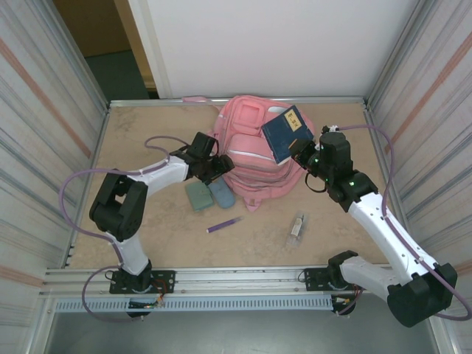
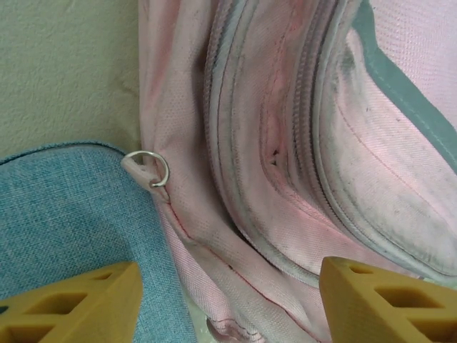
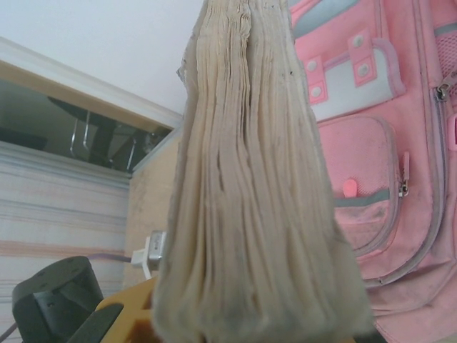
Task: Pack the student bag
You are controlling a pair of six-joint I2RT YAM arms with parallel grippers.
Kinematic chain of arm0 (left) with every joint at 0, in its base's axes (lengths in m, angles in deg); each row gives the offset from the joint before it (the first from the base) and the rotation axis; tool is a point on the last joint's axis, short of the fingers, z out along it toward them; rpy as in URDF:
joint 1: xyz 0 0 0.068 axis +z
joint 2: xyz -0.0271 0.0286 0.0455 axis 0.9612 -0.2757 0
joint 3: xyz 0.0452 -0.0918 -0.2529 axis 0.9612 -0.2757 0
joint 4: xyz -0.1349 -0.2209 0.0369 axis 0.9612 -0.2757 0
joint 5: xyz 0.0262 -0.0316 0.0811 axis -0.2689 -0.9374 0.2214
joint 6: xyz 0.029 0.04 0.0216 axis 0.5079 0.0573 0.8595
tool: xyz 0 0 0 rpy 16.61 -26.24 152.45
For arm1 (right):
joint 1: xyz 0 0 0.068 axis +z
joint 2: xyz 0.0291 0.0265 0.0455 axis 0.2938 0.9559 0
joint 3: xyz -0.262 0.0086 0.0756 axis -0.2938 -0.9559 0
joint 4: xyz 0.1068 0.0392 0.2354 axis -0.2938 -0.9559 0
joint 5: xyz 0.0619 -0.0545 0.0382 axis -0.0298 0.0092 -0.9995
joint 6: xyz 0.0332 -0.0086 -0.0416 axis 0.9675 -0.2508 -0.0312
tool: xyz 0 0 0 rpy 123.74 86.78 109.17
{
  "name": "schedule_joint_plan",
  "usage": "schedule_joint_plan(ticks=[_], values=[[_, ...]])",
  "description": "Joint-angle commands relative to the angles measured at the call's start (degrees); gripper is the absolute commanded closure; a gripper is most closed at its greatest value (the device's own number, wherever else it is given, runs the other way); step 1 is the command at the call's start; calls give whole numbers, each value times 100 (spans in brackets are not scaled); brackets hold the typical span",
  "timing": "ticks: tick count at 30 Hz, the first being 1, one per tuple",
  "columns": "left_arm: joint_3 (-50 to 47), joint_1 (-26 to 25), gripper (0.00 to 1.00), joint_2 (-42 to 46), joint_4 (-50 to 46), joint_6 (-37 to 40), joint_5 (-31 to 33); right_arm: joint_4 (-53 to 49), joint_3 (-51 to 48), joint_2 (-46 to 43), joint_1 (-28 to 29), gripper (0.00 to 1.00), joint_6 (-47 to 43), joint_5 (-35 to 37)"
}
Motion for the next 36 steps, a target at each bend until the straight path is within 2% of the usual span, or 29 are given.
schedule_joint_plan(ticks=[1,4,6,8,9,14,17,20,25,27,31,36], values=[[317,-41,37,-213,36,29,-1,303,-5,-66,-47,100,-121,-106],[582,-21,51,-416,-19,117,-83,171,54,-29,-36,100,-101,-198],[574,-20,70,-291,62,219,4,164,-20,-55,-27,100,-108,-228],[516,-27,92,1,80,258,201,119,-34,-65,-23,100,-297,-393],[494,-23,99,117,84,259,249,50,-3,-60,-27,100,-438,-481],[818,-27,100,478,-203,602,-9,-65,14,-121,-20,100,-1323,-1328],[922,-13,100,512,-72,498,-172,-84,77,-172,-39,100,-1866,-2177],[1045,67,100,400,237,264,-634,-84,46,-447,-99,100,-2199,-3082],[1470,212,100,236,311,158,-868,-322,30,-341,-189,100,-2193,-4777],[1534,270,100,297,399,143,-917,-359,-146,-244,-189,100,-2027,-5029],[1543,355,100,568,454,146,-615,-492,-552,-39,-197,100,-1797,-5313],[1482,390,100,792,643,-13,-630,-879,-822,327,-256,100,-1615,-5099]])
